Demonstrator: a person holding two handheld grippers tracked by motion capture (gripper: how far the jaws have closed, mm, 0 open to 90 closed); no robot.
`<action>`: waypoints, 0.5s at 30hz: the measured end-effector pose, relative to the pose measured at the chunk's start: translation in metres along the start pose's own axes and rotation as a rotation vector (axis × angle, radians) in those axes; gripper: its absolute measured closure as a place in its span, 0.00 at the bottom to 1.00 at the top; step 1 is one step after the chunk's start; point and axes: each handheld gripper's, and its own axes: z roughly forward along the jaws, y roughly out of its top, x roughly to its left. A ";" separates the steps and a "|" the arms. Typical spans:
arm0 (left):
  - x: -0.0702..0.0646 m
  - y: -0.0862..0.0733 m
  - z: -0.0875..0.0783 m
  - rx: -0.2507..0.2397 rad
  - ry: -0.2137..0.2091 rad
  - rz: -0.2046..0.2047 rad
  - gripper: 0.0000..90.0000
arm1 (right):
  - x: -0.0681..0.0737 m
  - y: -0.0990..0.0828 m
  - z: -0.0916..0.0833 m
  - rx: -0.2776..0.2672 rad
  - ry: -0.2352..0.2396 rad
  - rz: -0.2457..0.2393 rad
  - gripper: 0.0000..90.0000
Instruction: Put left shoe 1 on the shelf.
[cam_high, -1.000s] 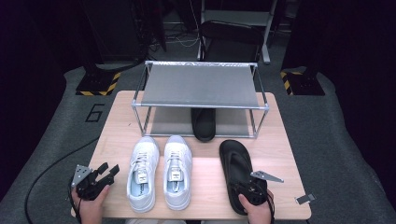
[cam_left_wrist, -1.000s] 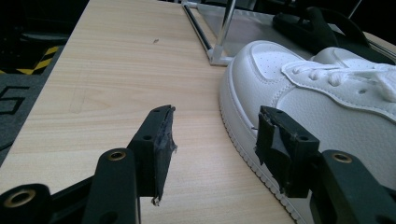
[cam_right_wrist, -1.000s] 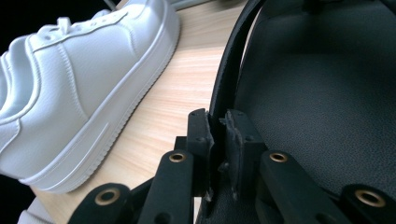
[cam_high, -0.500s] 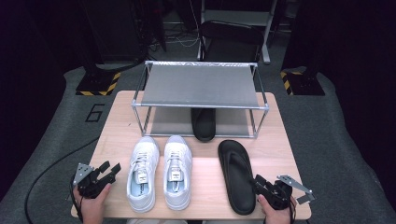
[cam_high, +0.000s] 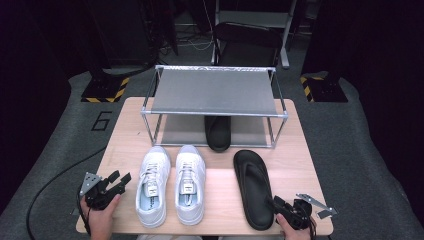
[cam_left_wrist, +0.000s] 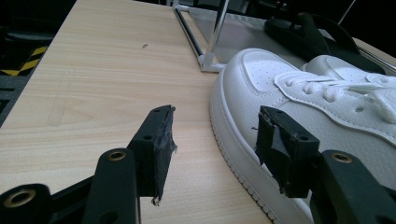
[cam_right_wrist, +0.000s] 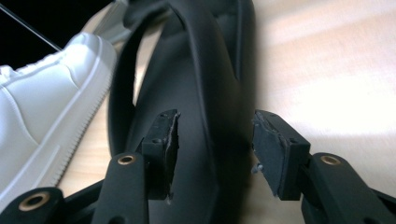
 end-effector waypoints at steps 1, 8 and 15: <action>0.000 0.000 0.000 -0.001 -0.002 -0.003 0.51 | -0.001 -0.002 0.000 0.009 -0.007 0.004 0.56; 0.000 0.001 0.002 0.011 -0.006 -0.004 0.51 | -0.008 -0.007 0.005 0.012 0.035 0.046 0.57; -0.001 0.000 0.003 0.003 -0.005 0.000 0.51 | -0.008 -0.008 0.007 0.013 0.029 0.038 0.64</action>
